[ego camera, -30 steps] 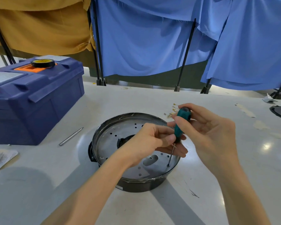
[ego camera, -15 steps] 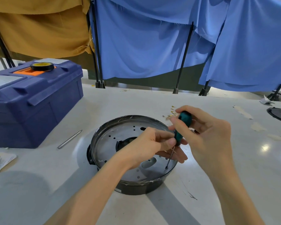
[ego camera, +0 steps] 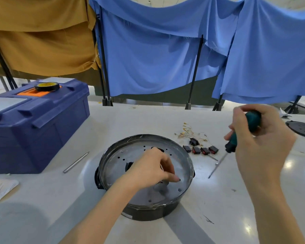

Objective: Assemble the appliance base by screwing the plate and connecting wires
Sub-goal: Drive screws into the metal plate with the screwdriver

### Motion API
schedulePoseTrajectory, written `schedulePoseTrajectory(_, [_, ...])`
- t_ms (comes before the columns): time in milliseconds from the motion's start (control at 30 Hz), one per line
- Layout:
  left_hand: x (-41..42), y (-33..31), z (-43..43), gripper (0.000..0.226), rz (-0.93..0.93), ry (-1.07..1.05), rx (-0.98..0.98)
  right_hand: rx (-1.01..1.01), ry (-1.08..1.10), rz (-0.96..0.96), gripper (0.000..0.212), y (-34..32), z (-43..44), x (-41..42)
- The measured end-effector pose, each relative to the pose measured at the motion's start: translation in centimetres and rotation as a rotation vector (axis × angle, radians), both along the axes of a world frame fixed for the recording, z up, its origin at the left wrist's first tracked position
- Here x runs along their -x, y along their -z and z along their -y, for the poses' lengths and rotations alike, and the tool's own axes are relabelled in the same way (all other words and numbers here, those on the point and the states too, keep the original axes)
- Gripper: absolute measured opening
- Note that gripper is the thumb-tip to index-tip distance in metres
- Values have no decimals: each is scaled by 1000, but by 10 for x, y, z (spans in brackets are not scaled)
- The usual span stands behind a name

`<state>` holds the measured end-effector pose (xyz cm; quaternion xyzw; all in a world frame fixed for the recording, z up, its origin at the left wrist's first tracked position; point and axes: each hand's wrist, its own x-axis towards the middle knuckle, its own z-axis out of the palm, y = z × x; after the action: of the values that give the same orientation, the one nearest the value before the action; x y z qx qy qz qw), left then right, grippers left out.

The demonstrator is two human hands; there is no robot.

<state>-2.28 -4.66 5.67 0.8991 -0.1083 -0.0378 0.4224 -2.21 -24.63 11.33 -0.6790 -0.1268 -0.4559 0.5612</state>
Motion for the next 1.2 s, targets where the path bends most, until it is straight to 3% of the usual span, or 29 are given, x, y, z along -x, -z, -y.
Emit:
schedulePoseTrajectory(100, [4, 1, 0, 18, -2, -22, -278, 187, -19, -227, 9, 9, 13, -18])
schedulePoseTrajectory(200, [6, 0, 3, 20, -1, -40, -373, 337, -164, -563, 11, 37, 1, -27])
schedulePoseTrajectory(300, [5, 0, 5, 17, -4, -50, -444, 543, -239, -850, 32, 62, -16, -29])
schedulePoseTrajectory(367, [5, 2, 4, 17, -17, -42, -459, 611, -287, -938, 24, 67, -21, -29])
schedulePoseTrajectory(433, [4, 4, 2, 19, -25, -35, -459, 622, -294, -968, 17, 66, -22, -30])
schedulePoseTrajectory(567, [2, 4, 1, 26, -26, -35, -438, 590, -272, -969, 24, 59, -23, -28])
schedulePoseTrajectory(700, [-1, 3, -2, 24, -11, -24, -395, 532, -272, -949, 11, 54, -25, -27])
schedulePoseTrajectory(833, [-1, 5, 5, 43, 57, -48, -409, 516, -271, -930, 16, 55, -25, -26])
schedulePoseTrajectory(1200, [-5, 5, 7, 41, -4, 18, -371, 499, -288, -956, 9, 64, -20, -27])
